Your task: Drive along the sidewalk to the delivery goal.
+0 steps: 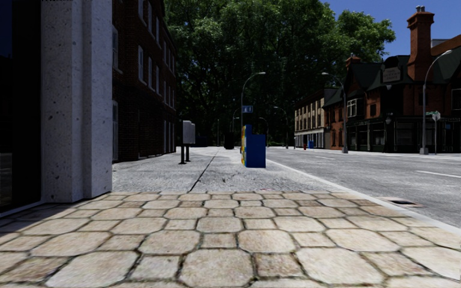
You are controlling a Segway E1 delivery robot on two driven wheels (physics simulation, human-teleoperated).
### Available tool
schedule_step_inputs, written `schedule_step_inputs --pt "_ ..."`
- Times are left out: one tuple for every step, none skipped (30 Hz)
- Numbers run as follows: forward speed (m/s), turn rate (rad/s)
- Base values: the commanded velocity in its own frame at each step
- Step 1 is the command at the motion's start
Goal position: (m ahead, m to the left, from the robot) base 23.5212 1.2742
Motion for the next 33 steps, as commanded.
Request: schedule_step_inputs --pt "1.92 0.23" --pt "1.92 0.24" --pt "1.92 0.24" --pt "1.92 0.22" --pt "1.92 0.22" --pt "1.92 0.00" --pt "1.94 0.00" --pt "1.94 0.00" --pt "1.94 0.00" --pt "1.94 0.00" --pt "1.94 0.00" --pt "1.94 0.00" --pt "1.94 0.00" --pt "1.94 0.02" --pt "1.93 0.03" --pt "1.87 0.00" --pt "1.87 0.00" --pt "1.85 0.00" --pt "1.85 0.00" --pt "1.85 0.05" --pt "1.85 0.05" --pt "1.85 0.08" --pt "1.85 0.14" --pt "1.85 0.18" --pt "1.85 0.18" --pt "1.85 0.22" --pt "1.85 0.22" --pt "1.85 0.20" --pt "1.85 0.01" --pt "1.85 0.00" --pt "1.85 0.00" --pt "1.85 0.00" --pt "1.85 0.00"
